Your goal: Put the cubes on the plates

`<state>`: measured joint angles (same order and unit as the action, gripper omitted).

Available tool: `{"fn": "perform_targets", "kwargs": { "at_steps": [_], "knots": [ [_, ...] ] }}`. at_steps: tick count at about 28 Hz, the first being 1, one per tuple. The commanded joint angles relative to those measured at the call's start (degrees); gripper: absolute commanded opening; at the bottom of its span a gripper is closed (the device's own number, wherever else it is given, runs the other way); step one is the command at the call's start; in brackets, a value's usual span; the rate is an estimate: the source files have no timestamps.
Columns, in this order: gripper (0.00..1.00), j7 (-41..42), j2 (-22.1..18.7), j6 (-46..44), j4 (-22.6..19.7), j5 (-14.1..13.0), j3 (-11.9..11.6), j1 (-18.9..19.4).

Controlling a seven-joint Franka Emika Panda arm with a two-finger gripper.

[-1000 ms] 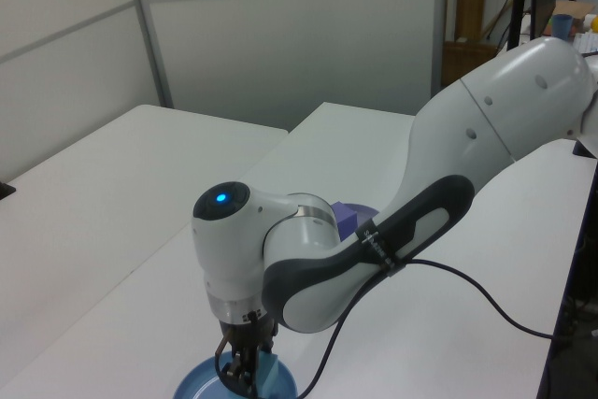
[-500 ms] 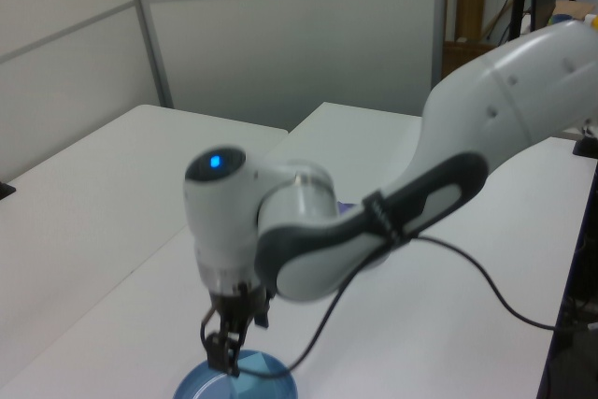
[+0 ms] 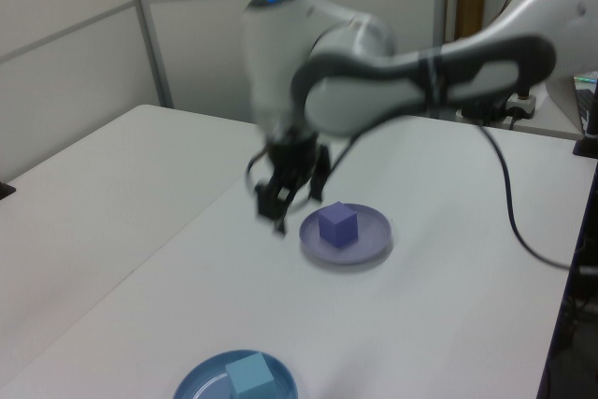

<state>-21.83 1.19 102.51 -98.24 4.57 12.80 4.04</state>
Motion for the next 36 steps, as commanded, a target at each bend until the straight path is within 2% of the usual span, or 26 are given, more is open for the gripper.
{"fn": "perform_targets", "kwargs": {
  "at_steps": [1, 4, 8, 18, 24, 36],
  "knots": [
    [1.0, 10.73, -4.17, -1.7, -2.57, -5.62, -8.82, -0.26],
    [1.0, 11.8, -5.32, -1.7, -2.57, -5.72, -9.99, -0.26],
    [1.0, 12.07, -4.97, -1.08, -4.15, -5.72, -9.9, -0.35],
    [1.0, 12.07, -2.33, -1.0, -3.54, -5.63, -9.64, -0.26],
    [1.0, 16.11, -2.59, -1.35, -3.54, -5.63, -10.07, -0.35],
    [1.0, 16.29, -3.3, -1.61, -2.66, -5.8, -10.43, -1.84]
  ]
}}
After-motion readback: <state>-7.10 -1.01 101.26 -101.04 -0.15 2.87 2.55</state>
